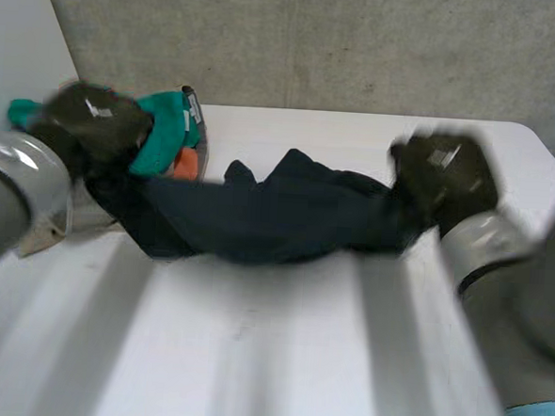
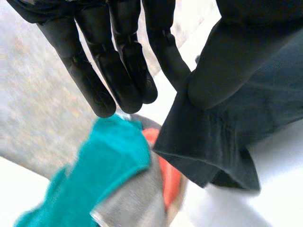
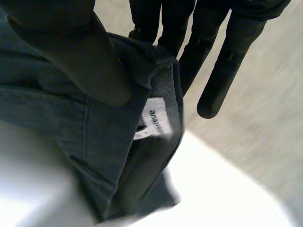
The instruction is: Fold the laundry.
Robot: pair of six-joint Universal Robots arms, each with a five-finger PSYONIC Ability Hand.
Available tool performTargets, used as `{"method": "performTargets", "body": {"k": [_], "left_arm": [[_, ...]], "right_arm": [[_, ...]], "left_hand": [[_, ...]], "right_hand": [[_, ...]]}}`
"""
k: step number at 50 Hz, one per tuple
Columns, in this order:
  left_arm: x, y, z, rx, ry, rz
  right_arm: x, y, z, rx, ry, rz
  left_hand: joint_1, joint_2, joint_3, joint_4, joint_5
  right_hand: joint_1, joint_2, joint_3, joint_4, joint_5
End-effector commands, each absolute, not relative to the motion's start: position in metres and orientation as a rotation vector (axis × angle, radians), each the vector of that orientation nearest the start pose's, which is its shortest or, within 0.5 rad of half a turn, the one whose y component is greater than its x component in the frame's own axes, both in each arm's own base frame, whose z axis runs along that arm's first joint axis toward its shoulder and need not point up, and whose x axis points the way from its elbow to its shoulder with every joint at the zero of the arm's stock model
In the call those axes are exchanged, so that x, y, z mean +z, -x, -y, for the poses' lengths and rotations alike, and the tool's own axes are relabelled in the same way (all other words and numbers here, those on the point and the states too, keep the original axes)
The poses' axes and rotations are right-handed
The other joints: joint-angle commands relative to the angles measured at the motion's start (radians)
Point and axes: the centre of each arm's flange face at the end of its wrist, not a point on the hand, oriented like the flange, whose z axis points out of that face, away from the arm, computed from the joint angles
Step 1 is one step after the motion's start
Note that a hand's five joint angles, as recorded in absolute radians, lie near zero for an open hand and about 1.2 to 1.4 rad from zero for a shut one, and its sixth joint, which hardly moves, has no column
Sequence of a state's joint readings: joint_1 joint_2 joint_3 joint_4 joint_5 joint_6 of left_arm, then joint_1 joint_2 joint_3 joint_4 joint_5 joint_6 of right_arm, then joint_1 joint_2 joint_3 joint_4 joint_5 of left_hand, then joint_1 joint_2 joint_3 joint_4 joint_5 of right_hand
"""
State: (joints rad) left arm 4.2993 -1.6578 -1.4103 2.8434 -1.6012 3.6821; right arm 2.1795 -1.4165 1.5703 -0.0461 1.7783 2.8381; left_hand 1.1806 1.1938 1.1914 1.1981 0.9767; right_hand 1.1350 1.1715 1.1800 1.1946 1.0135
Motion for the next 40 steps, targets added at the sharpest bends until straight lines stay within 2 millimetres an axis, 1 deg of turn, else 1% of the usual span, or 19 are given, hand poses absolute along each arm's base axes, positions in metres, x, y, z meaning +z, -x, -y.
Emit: {"method": "performTargets", "body": {"k": [1,2,3,4,7,9,14,17,18,21,22,25,26,28,29,31,32,35,40], "left_arm": [[0.419,0.227,0.176,-2.393,-0.901,-1.863],[0.434,0.224,0.171,-2.464,-0.85,-1.827],[0.46,0.218,0.161,-2.583,-0.752,-1.76],[0.471,0.216,0.158,-2.634,-0.706,-1.736],[0.494,0.214,0.169,-2.728,-0.581,-1.699],[0.501,0.217,0.175,-2.747,-0.56,-1.69],[0.501,0.232,0.202,-2.735,-0.542,-1.704],[0.492,0.242,0.23,-2.708,-0.512,-1.729],[0.489,0.245,0.237,-2.705,-0.508,-1.734],[0.47,0.262,0.266,-2.674,-0.526,-1.764],[0.454,0.273,0.283,-2.658,-0.55,-1.796],[0.424,0.292,0.306,-2.609,-0.614,-1.854],[0.398,0.305,0.322,-2.564,-0.656,-1.907],[0.371,0.316,0.337,-2.514,-0.694,-1.956],[0.352,0.323,0.349,-2.481,-0.709,-1.972],[0.331,0.33,0.364,-2.457,-0.719,-1.967],[0.315,0.334,0.379,-2.455,-0.706,-1.938],[0.288,0.343,0.402,-2.475,-0.687,-1.878],[0.263,0.353,0.419,-2.528,-0.669,-1.82]], "right_arm": [[0.397,-0.256,0.2,-2.507,0.694,-1.759],[0.409,-0.254,0.198,-2.526,0.658,-1.728],[0.431,-0.25,0.198,-2.561,0.593,-1.674],[0.442,-0.248,0.197,-2.574,0.563,-1.648],[0.473,-0.239,0.197,-2.609,0.481,-1.58],[0.479,-0.239,0.201,-2.603,0.46,-1.567],[0.47,-0.244,0.231,-2.543,0.418,-1.616],[0.448,-0.25,0.254,-2.48,0.401,-1.698],[0.434,-0.254,0.264,-2.443,0.407,-1.745],[0.411,-0.26,0.278,-2.384,0.413,-1.812],[0.395,-0.264,0.288,-2.35,0.417,-1.855],[0.369,-0.272,0.303,-2.301,0.42,-1.914],[0.349,-0.278,0.314,-2.277,0.417,-1.95],[0.332,-0.282,0.325,-2.266,0.405,-1.98],[0.314,-0.285,0.337,-2.273,0.374,-2.002],[0.299,-0.287,0.35,-2.295,0.336,-2.014],[0.284,-0.29,0.362,-2.319,0.301,-2.02],[0.258,-0.296,0.383,-2.396,0.248,-1.984],[0.222,-0.31,0.405,-2.505,0.285,-1.9]], "left_hand": [[0.216,0.202,0.205,0.198,0.245],[0.216,0.202,0.205,0.198,0.245],[0.216,0.202,0.205,0.198,0.245],[0.216,0.202,0.205,0.198,0.245],[0.216,0.202,0.205,0.198,0.245],[0.216,0.202,0.205,0.198,0.245],[0.216,0.202,0.205,0.198,0.245],[0.216,0.202,0.205,0.198,0.245],[0.216,0.202,0.205,0.198,0.245],[0.216,0.202,0.205,0.198,0.245],[0.216,0.202,0.205,0.198,0.245],[0.216,0.202,0.205,0.198,0.245],[0.216,0.202,0.205,0.198,0.245],[0.216,0.202,0.205,0.198,0.245],[0.216,0.202,0.205,0.198,0.245],[0.216,0.202,0.205,0.198,0.245],[0.216,0.202,0.205,0.198,0.245],[0.216,0.202,0.205,0.198,0.245],[0.216,0.202,0.205,0.198,0.245]], "right_hand": [[0.261,0.225,0.216,0.202,0.208],[0.261,0.225,0.216,0.202,0.208],[0.261,0.225,0.216,0.202,0.208],[0.261,0.225,0.216,0.202,0.208],[0.261,0.225,0.216,0.202,0.208],[0.261,0.225,0.216,0.202,0.208],[0.261,0.225,0.216,0.202,0.208],[0.261,0.225,0.216,0.202,0.208],[0.261,0.225,0.216,0.202,0.208],[0.261,0.225,0.216,0.202,0.208],[0.261,0.225,0.216,0.202,0.208],[0.261,0.225,0.216,0.202,0.208],[0.261,0.225,0.216,0.202,0.208],[0.261,0.225,0.216,0.202,0.208],[0.261,0.225,0.216,0.202,0.208],[0.261,0.225,0.216,0.202,0.208],[0.261,0.225,0.216,0.202,0.208],[0.261,0.225,0.216,0.202,0.208],[0.261,0.225,0.216,0.202,0.208]]}}
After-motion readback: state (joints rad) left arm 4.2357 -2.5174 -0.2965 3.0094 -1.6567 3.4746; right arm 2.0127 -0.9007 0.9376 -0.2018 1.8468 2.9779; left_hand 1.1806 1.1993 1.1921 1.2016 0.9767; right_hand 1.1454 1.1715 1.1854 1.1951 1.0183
